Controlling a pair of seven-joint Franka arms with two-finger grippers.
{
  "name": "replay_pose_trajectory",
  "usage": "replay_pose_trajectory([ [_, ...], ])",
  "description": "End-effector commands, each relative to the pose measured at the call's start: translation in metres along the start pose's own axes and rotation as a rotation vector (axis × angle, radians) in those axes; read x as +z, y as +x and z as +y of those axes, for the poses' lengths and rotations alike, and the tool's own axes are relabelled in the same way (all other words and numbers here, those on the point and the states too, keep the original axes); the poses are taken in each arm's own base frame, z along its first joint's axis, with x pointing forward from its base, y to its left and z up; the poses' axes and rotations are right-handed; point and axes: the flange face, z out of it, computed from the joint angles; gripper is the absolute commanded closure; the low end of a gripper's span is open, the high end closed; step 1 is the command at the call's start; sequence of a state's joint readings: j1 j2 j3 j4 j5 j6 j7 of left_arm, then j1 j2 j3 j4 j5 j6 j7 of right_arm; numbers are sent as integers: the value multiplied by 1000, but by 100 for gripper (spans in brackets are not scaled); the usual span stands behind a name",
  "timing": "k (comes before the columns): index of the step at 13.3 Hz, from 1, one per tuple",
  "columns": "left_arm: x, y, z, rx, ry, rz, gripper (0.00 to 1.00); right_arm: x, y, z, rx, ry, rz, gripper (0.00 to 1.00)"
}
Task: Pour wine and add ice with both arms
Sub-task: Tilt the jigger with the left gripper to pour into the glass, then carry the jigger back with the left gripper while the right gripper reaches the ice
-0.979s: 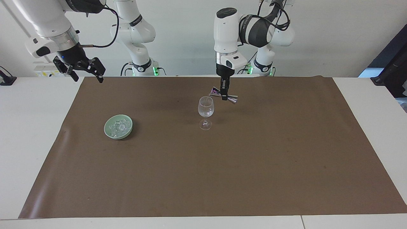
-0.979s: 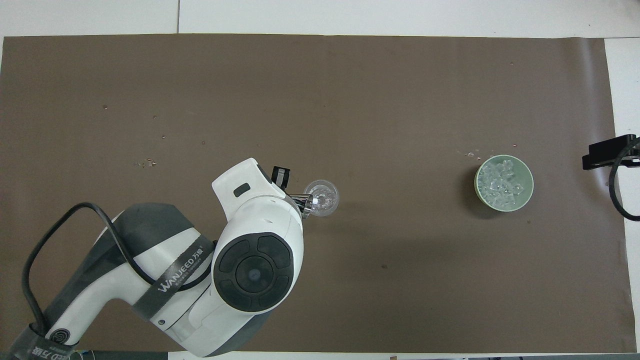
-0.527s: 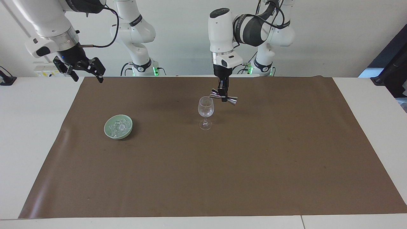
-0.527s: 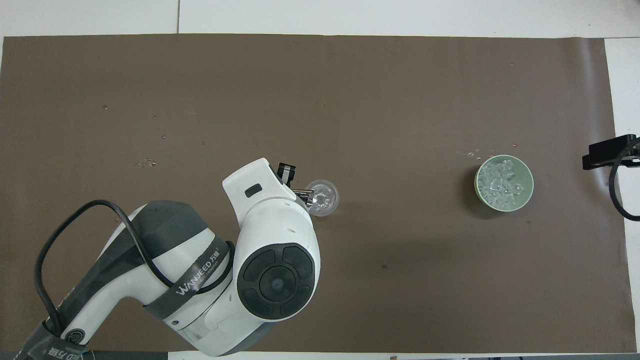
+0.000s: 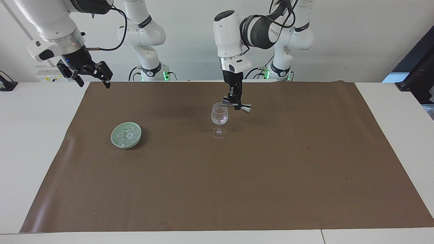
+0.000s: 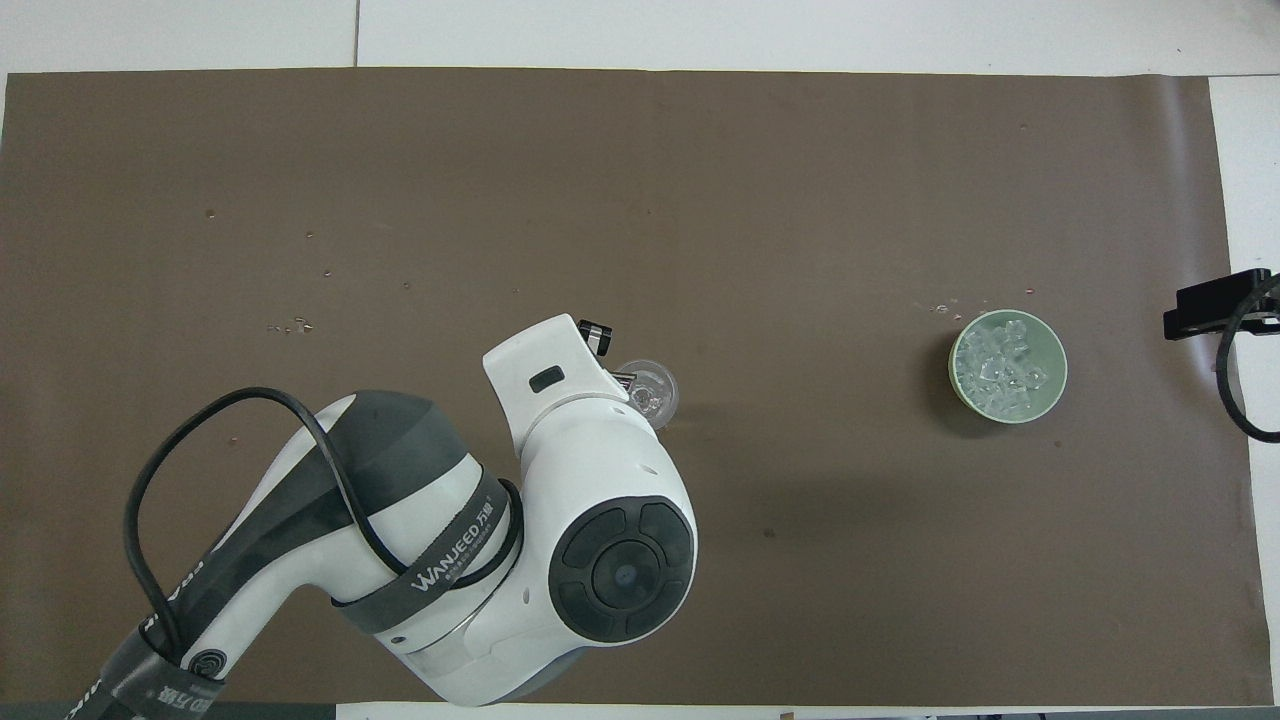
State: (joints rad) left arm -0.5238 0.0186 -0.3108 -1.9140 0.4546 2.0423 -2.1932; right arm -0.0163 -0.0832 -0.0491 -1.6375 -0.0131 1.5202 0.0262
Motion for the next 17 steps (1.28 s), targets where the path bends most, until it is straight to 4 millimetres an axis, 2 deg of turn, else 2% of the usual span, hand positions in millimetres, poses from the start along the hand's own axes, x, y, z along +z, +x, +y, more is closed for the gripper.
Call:
replay_pose_trajectory([
  [1, -8, -2, 5, -8, 0, 29, 100, 3, -6, -2, -32, 9, 5, 0],
  [3, -5, -6, 4, -13, 15, 18, 100, 18, -9, -6, -39, 60, 41, 0],
  [6, -6, 7, 7, -81, 62, -55, 100, 67, -12, -4, -126, 61, 72, 0],
  [9, 5, 41, 21, -202, 117, -192, 100, 116, -7, -7, -160, 57, 91, 0],
  [12, 29, 82, 27, -262, 191, -353, 100, 185, -2, -12, -259, 51, 55, 0],
  [14, 44, 114, 34, -370, 199, -426, 100, 209, -3, -8, -294, 41, 105, 0],
  [15, 54, 131, 35, -442, 204, -461, 100, 214, -1, -8, -302, 38, 120, 0],
  [17, 76, 163, 28, -533, 203, -515, 100, 238, 5, -4, -376, 34, 96, 0],
])
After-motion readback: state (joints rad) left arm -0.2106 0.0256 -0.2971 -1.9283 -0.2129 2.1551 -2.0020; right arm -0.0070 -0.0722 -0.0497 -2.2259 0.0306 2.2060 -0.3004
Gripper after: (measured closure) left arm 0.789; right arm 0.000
